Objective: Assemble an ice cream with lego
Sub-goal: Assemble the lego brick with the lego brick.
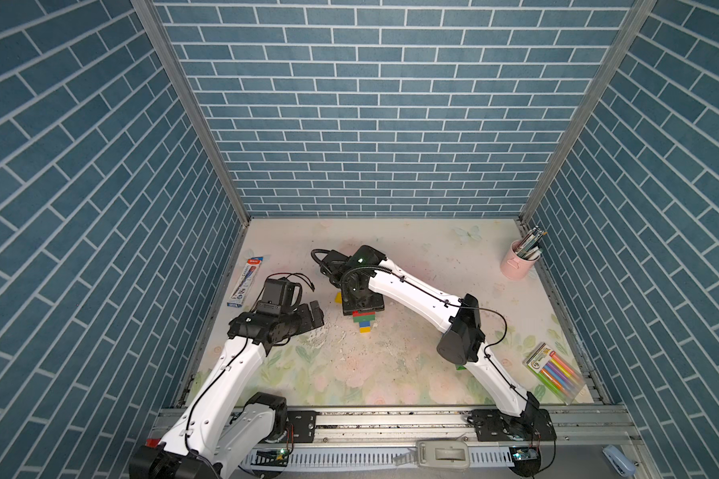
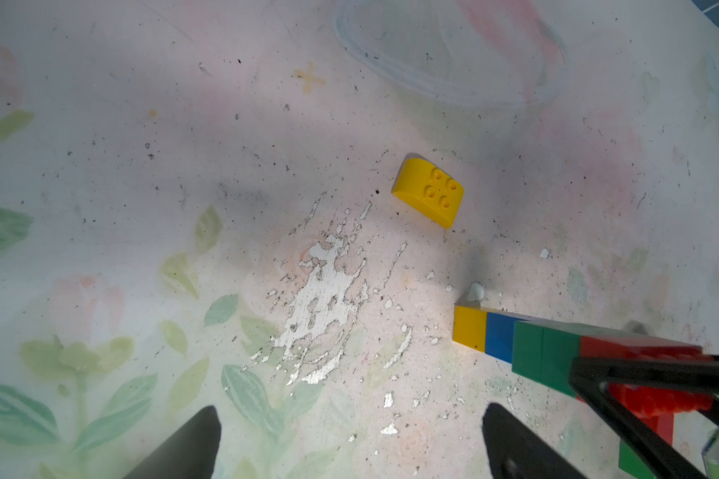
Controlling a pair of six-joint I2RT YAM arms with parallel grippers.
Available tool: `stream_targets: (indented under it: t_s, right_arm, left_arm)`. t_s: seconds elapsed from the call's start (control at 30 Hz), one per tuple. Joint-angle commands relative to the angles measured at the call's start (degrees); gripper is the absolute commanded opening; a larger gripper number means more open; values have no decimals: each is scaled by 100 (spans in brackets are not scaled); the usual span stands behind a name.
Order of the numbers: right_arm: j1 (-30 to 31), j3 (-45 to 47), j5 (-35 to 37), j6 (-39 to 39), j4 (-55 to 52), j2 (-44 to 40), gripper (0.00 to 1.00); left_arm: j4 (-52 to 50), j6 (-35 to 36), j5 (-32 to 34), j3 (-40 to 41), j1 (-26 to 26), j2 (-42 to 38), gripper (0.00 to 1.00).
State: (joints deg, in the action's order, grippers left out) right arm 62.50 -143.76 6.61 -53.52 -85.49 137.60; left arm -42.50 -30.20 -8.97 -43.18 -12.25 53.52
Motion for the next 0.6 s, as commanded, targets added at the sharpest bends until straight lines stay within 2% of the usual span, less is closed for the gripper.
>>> stream_targets:
  t_s: [0.0, 0.57]
  right_arm:
    - [-98, 121, 454, 25, -254, 451, 28]
    - [-81, 475, 389, -10, -92, 127, 48]
  left_arm:
    - [16, -8, 87, 50, 44, -33, 100]
    - [-25, -28, 109, 40, 47, -88, 100]
